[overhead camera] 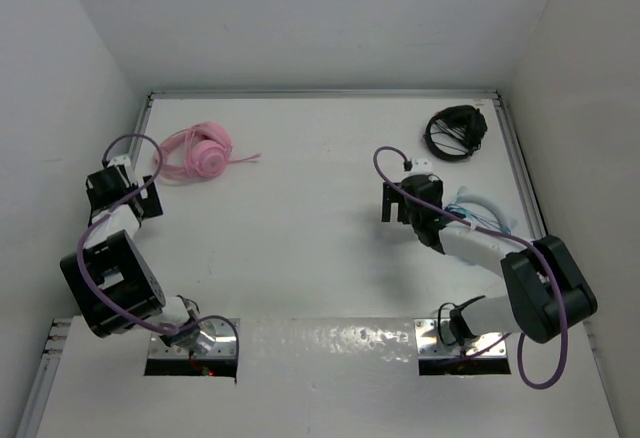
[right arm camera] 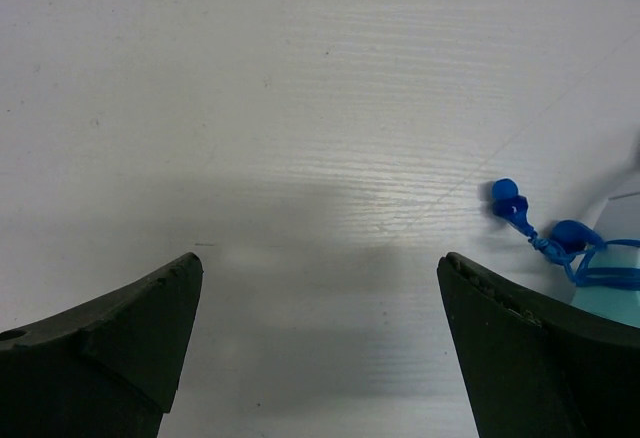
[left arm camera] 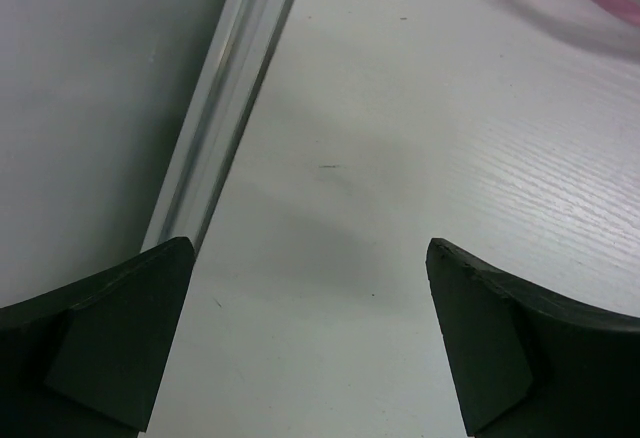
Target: Wrap the headphones
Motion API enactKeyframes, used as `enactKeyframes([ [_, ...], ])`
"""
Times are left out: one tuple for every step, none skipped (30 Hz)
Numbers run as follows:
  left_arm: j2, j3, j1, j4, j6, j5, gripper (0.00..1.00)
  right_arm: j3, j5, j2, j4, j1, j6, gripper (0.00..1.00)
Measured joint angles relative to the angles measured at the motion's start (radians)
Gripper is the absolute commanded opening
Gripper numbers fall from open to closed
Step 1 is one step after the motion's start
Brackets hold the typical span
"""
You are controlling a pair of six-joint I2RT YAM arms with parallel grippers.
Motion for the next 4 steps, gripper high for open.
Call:
enactKeyframes([
  [0.0,-0.002,0.0,0.008,0.0,-0.007,1.0,0.0,0.005,0.0,0.0,0.0,0.0,0.99],
  [0.0,-0.004,0.0,0.014,0.0,-0.013,1.0,0.0,0.008,0.0,0.0,0.0,0.0,0.99],
  [0.0,-0.008,0.0,0.021,-0.002,-0.018,1.0,0.0,0.011,0.001,0.0,0.0,0.0,0.99],
  [0.0,-0.011,0.0,0.025,-0.003,-0.021,1.0,0.0,0.014,0.002,0.0,0.0,0.0,0.99],
])
